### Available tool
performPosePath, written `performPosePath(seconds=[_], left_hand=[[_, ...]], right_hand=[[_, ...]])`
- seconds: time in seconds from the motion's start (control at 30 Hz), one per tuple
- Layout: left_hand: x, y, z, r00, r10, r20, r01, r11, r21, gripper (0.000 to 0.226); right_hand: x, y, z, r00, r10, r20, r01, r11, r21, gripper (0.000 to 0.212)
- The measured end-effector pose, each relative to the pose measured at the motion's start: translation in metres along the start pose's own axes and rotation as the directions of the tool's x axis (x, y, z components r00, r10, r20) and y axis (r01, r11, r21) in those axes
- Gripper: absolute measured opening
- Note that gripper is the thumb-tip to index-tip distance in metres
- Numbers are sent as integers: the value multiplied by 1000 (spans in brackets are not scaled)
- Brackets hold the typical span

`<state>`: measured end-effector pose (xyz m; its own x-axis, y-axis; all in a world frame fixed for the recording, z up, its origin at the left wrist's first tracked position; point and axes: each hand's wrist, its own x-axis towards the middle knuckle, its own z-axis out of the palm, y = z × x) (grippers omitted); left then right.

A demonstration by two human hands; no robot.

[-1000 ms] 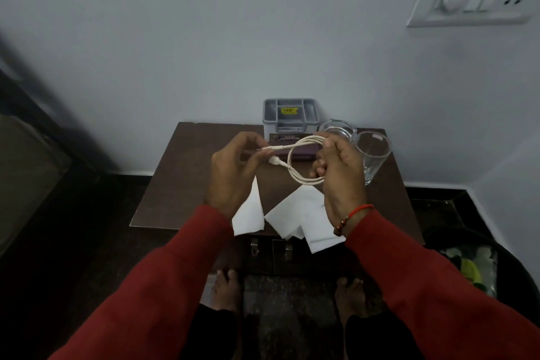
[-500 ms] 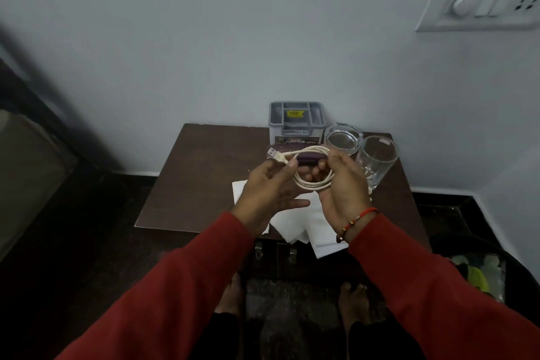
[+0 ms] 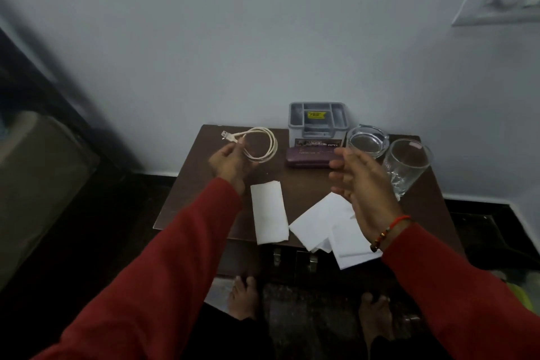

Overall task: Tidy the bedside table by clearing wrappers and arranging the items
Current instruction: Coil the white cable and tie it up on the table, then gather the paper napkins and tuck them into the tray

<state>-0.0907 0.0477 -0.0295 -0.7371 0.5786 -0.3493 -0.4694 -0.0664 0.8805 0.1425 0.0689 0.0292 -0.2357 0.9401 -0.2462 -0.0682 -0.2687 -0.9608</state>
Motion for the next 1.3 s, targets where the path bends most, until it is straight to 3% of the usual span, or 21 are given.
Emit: performPosePath(seconds=[0.17, 0.47, 0.63, 0.83, 0.93, 1.13, 1.23, 1.3], left_hand=[[43, -13, 3, 986, 85, -147, -54, 978, 204, 16], [79, -21, 27, 983, 158, -97, -118, 936, 333, 13], [84, -18, 27, 983, 175, -50, -106, 772, 626, 18], [72, -8, 14, 984, 179, 16, -116, 563, 818, 31], [62, -4, 8, 957, 282, 72, -201, 466, 862, 33], [6, 37, 20, 850, 466, 245, -424, 330, 843, 17], [-40, 54, 26, 800, 505, 324, -487, 232, 842, 15], [-74, 53, 22, 796, 484, 363, -510, 216, 832, 17]], right_hand=[[5, 6, 3, 998, -31, 46, 33, 999, -37, 22], [18, 11, 3, 995, -54, 81, 59, 996, -70, 21], [23, 14, -1, 994, -55, 90, 61, 995, -74, 21], [23, 11, -5, 995, -47, 91, 51, 997, -51, 20], [20, 9, -7, 992, -63, 105, 70, 996, -59, 20], [3, -4, -18, 982, -148, 117, 161, 981, -108, 20], [-1, -4, -27, 963, -218, 161, 254, 934, -252, 17], [1, -1, -36, 923, -268, 275, 375, 783, -497, 14]])
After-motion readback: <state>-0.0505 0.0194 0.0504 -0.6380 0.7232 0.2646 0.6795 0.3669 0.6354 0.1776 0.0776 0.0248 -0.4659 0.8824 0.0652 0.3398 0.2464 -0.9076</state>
